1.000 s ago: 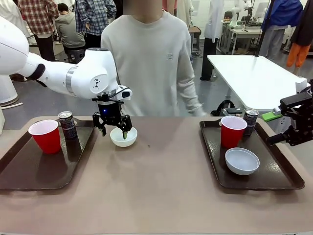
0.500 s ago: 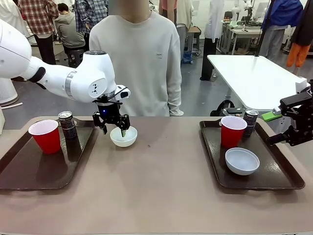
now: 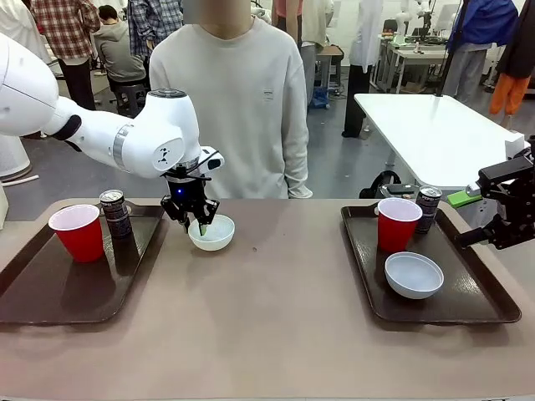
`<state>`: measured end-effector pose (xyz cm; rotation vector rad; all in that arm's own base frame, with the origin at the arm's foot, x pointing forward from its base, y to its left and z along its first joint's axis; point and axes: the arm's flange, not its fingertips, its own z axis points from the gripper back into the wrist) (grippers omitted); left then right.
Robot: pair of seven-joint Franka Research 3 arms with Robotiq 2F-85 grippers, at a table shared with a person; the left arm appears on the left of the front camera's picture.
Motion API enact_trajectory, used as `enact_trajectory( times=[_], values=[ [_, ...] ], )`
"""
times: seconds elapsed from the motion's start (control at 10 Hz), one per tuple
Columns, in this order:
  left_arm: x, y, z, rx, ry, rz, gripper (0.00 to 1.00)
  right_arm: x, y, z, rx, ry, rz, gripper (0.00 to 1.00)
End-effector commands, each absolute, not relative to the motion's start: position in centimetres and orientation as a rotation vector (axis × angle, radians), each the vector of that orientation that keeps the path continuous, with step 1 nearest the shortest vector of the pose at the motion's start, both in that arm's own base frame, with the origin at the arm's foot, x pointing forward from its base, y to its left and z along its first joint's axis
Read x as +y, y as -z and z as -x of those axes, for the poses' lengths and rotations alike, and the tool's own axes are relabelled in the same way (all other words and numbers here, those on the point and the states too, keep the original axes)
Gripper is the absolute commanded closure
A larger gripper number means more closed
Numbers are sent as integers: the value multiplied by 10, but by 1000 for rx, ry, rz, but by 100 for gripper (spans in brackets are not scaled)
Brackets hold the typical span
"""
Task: Prepare tableware on both trays.
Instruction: Pick up a Picnic Bowl from the table and place it on a Handle tray.
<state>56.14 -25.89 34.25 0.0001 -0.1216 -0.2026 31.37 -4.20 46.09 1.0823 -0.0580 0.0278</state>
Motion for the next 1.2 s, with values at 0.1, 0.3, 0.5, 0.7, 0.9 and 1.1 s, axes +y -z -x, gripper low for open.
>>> enact_trajectory(
  times=[0.1,0.3,0.5,0.7,0.9,1.1],
  values=[
    [-258,-344,-555,-154,178,-27,100,-41,-460,-314,-70,-44,-1107,5],
    [-255,-353,-549,-155,178,-5,100,-41,-460,-314,-70,-44,-1107,5],
    [-250,-368,-540,-132,162,4,100,-41,-460,-314,-70,-44,-1107,5],
    [-239,-412,-511,-53,238,-16,100,-41,-460,-314,-70,-44,-1107,5],
    [-215,-463,-470,-53,309,25,100,-41,-460,-314,-70,-44,-1107,5],
    [-185,-493,-432,-81,327,-11,100,-41,-460,-314,-70,-44,-1107,5]
  ],
)
